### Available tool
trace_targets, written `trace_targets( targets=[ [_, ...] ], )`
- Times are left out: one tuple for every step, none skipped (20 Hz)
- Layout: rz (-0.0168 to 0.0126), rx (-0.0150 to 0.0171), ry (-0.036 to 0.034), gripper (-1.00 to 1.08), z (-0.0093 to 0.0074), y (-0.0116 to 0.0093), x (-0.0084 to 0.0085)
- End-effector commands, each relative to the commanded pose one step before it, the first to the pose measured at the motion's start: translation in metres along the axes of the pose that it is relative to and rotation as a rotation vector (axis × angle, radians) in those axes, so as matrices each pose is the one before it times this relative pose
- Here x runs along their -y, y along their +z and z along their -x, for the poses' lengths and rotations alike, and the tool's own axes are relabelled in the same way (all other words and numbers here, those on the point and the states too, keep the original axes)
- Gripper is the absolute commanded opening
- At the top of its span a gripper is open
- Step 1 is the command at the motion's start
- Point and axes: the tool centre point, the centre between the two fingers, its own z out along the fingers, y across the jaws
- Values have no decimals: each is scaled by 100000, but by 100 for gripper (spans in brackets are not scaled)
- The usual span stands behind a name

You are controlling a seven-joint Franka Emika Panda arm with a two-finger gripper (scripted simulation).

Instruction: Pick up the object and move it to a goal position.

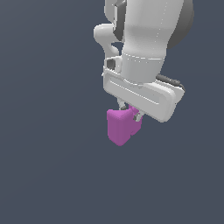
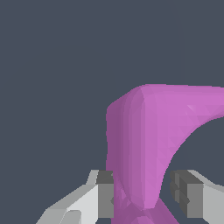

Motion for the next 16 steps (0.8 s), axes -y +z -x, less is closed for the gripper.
trace_targets(
  targets=[
    [-500, -2187, 3862, -100, 246, -2245, 1209],
    [-176, -865, 1503, -100, 95, -883, 493],
    [-174, -869, 1508, -100, 95, -887, 498],
    [-172, -870, 1508, -100, 95, -887, 499],
    [-169, -868, 1503, -100, 94, -885, 499],
    [-166, -864, 1493, -100, 93, -879, 498],
    [-162, -855, 1477, -100, 92, -870, 495],
    [-154, -827, 1426, -100, 89, -841, 481],
    [-145, -794, 1367, -100, 85, -807, 463],
    [-136, -758, 1304, -100, 82, -771, 446],
    [-128, -724, 1243, -100, 77, -736, 426],
    [-119, -687, 1178, -100, 74, -698, 408],
    [-110, -650, 1113, -100, 69, -661, 387],
    [-102, -613, 1047, -100, 65, -623, 368],
    [-94, -579, 986, -100, 61, -588, 349],
    [-86, -544, 925, -100, 57, -552, 331]
  ],
)
